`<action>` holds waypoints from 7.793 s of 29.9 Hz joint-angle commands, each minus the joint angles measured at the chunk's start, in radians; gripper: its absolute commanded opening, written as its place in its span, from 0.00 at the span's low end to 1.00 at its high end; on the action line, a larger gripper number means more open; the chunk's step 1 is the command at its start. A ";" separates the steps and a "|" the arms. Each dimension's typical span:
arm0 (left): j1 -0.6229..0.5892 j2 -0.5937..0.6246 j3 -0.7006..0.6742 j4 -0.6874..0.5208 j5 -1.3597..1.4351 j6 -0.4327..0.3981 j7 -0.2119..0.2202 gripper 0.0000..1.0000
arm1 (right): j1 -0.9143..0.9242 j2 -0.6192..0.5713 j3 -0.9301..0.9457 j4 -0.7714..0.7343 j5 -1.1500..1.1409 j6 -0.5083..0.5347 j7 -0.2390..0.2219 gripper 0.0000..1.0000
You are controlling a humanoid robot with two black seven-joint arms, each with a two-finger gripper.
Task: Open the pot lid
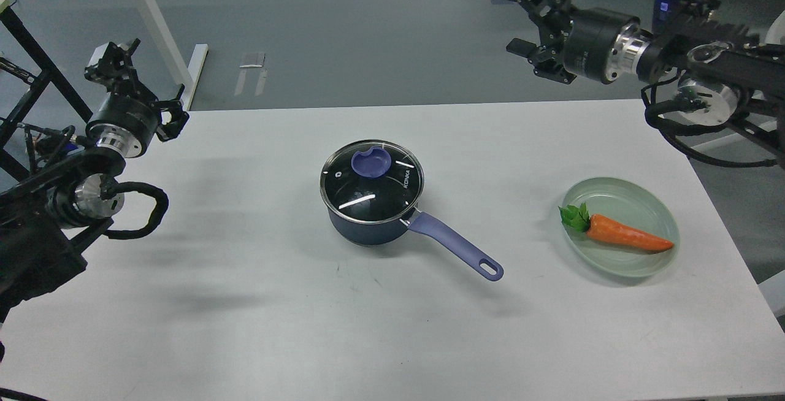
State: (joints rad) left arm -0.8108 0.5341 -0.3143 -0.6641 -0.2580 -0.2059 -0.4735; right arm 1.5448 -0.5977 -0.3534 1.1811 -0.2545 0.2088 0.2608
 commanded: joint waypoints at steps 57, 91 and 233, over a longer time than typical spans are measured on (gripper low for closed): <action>-0.036 0.058 0.006 -0.046 0.123 -0.010 0.027 0.99 | 0.166 0.386 -0.506 0.281 -0.520 -0.169 -0.143 0.40; -0.209 -0.051 0.271 -0.410 1.942 0.252 0.070 0.99 | 0.169 0.386 -0.493 0.288 -0.519 -0.158 -0.135 0.22; -0.139 0.241 0.362 -0.083 0.516 0.264 -0.015 0.99 | -0.180 -0.215 0.182 0.276 -0.286 -0.157 -0.135 0.99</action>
State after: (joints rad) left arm -0.9462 0.8142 0.0521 -0.7540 0.3888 0.0697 -0.4884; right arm 1.5109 -0.7245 -0.3797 1.4644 -0.5711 0.0586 0.1302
